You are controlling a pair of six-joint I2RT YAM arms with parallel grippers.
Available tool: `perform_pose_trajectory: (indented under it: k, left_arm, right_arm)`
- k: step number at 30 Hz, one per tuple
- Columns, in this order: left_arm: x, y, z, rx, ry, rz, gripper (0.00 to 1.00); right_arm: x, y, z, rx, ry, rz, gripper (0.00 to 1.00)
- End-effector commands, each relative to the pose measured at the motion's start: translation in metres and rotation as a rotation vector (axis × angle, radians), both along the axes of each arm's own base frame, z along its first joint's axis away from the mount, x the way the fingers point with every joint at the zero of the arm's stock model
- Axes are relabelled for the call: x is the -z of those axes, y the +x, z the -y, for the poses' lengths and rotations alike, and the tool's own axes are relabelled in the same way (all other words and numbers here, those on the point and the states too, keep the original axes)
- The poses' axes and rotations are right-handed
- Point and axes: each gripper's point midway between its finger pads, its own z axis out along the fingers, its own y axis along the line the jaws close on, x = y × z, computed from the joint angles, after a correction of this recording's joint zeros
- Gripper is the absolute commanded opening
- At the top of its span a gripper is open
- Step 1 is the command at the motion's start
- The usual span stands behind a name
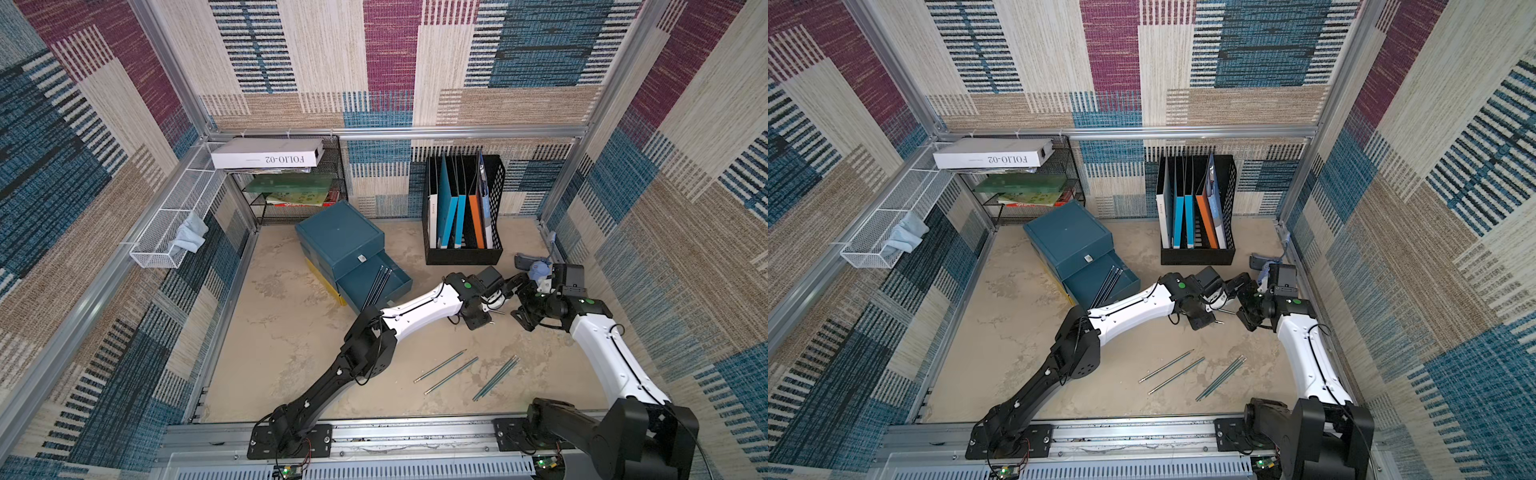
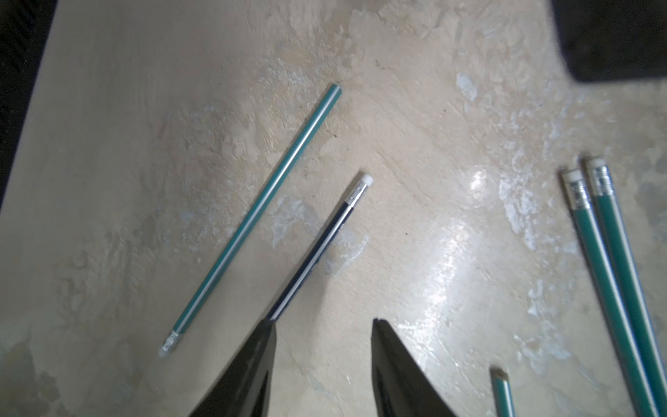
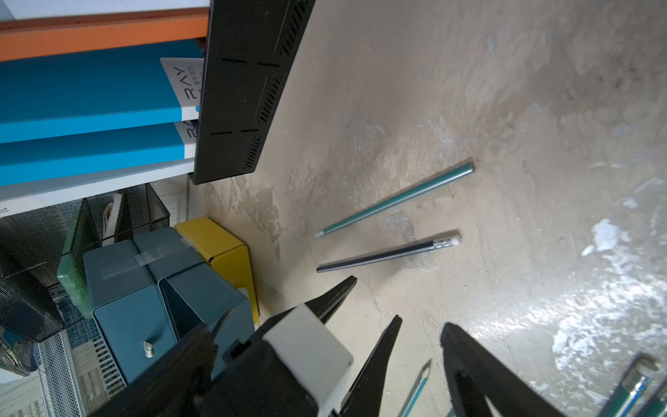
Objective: Please place the pencils in the drawer according to their color
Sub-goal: Pick up the pencil from the center of the board.
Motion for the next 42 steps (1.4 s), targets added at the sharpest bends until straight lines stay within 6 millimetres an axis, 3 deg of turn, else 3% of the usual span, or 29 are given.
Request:
perform_pose_trajectory:
  k: [1,5,11,14,27,42]
  left_arm:
    - [-0.015,0.026,-0.016,-0.122,-0.031,0.018,0.47]
    - [-0.006,0.020,-0.022,-0.120,-0.012,-0.013,0.47]
    - [0.006,0.006,-0.030,-0.113,0.010,-0.065,0.47]
    - [0.006,0.008,-0.031,-0.123,0.010,-0.056,0.47]
    - [0.004,0.015,-0.021,-0.082,0.006,-0.028,0.47]
    - [0.029,0.012,-0.020,-0.082,0.031,-0.068,0.47]
  right_arm:
    - [0.010,-0.008,0.018,0.065,-0.038,-0.069,0.99]
    - [-0.006,0.005,0.017,0.057,0.012,-0.007,0.99]
    - [-0.056,0.028,0.000,-0.024,0.121,0.180,0.99]
    - [-0.064,0.029,0.002,-0.013,0.112,0.188,0.99]
    - [-0.034,0.008,0.023,0.106,0.097,0.096,0.99]
    - [-0.027,0.004,0.040,0.155,0.066,0.070,0.99]
